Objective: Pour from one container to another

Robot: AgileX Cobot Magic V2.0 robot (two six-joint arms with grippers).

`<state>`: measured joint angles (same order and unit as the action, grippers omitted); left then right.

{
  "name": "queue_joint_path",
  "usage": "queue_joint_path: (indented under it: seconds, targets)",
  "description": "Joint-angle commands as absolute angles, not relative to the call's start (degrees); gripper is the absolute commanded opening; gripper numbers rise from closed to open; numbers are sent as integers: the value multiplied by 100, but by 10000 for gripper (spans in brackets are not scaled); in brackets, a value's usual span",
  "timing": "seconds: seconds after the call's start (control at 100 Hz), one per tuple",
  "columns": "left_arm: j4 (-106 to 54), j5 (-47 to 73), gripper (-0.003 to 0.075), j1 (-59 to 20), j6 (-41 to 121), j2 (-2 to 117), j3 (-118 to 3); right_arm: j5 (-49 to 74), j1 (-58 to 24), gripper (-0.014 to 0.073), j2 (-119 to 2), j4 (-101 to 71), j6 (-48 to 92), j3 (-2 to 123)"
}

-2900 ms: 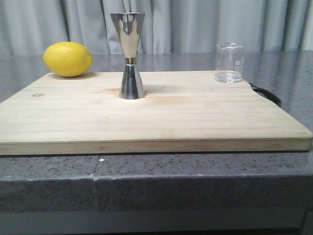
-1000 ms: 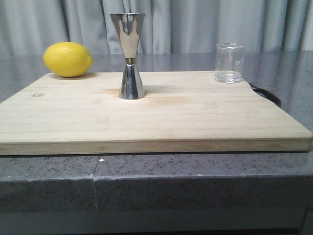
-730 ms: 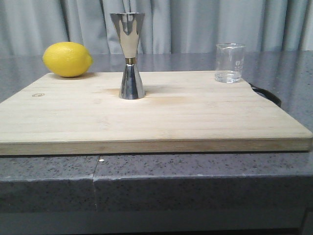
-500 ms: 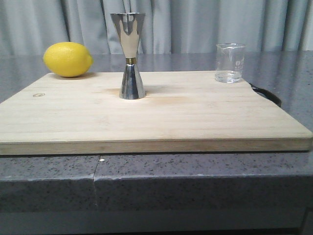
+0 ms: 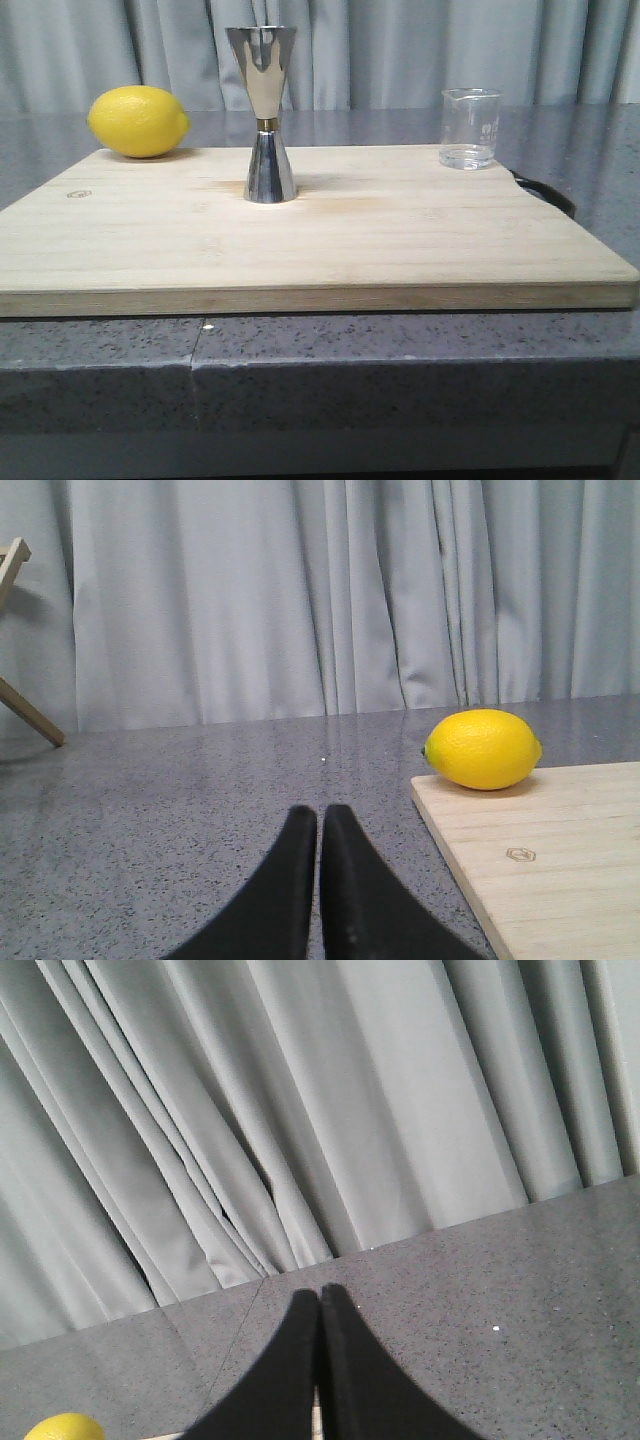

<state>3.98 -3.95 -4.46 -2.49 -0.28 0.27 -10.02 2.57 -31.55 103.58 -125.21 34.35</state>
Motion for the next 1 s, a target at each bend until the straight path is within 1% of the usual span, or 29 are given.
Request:
queue_joint_path:
  seconds: [0.0,0.21,0.28,0.31,0.35,0.4,0.46,0.52,0.61,0.68,0.73,0.83,0.99]
  targets:
    - [407,-812,-20,-468,-326,-164,229,-844,252,-75,-3150,10314,-12522,3567]
    - [407,-812,-19,-468,-326,-164,229,-666,252,-75,-3150,10538,-12428,3563]
    - [407,-812,-19,-468,-326,-164,229,-616,252,-75,-3150,10125,-11938,3511]
    - [407,-812,-20,-468,-326,-164,229,-616,252,-75,-3124,9526,-11082,3451]
    - [407,-812,-19,-468,-326,-164,229,-616,252,-75,-3056,8307,-9916,3353]
    - [407,-812,-19,-468,-326,-164,229,-586,252,-75,-2918,6687,-7855,3137]
    - [407,-812,-19,-468,-326,-164,229,-521,252,-75,-2658,4767,-6062,2872]
    - [407,-812,-19,-468,-326,-164,229,-269,252,-75,-2309,3320,-4302,2542]
    - [407,-812,-19,-468,-326,-164,229,165,252,-75,-1646,1491,-2291,2056]
    - [407,-812,-19,-468,-326,-164,229,325,252,-75,-1148,697,-1321,1672]
    - [407,-812,-19,-468,-326,-164,229,340,252,-75,-825,450,-1033,1392]
    - [407,-812,-19,-468,-326,-164,229,173,252,-75,-280,367,-993,810]
    - [407,-812,-19,-468,-326,-164,229,-527,252,-75,167,109,-993,-10]
